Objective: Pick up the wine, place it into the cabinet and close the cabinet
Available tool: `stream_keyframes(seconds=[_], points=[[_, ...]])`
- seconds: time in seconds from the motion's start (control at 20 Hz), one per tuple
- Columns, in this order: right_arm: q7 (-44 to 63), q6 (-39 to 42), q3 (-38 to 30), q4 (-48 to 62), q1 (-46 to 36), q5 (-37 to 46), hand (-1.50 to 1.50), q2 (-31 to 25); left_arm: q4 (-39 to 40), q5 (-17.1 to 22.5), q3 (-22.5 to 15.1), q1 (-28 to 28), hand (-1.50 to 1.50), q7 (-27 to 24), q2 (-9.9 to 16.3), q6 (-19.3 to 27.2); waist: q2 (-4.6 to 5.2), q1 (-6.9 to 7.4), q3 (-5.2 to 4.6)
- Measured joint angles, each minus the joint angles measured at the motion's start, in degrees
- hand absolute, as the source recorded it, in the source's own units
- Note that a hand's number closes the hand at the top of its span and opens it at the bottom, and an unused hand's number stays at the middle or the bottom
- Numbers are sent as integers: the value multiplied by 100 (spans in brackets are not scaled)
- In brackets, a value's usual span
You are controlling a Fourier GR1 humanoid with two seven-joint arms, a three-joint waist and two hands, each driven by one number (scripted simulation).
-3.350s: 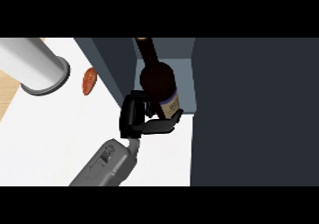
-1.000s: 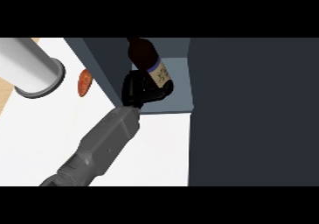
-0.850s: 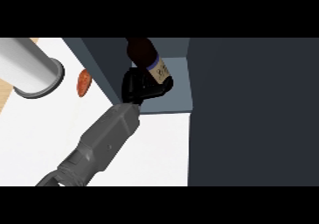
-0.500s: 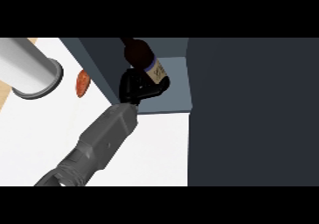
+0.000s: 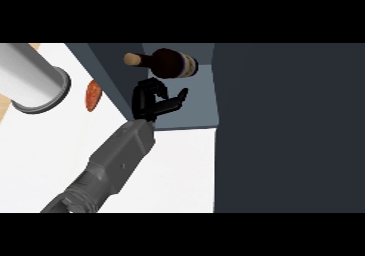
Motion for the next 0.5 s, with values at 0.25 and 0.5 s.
stream_keyframes(seconds=[0.25, 0.5], points=[[15, 21, -53, -14, 13, -15, -150, -57, 14, -160, -35, -8, -150, -280, -2, -216, 30, 23, -31], [77, 24, -181, -151, 109, -137, -150, -120, -253, -291, -102, 95, -150, -345, -4, -298, 18, 103, -47]])
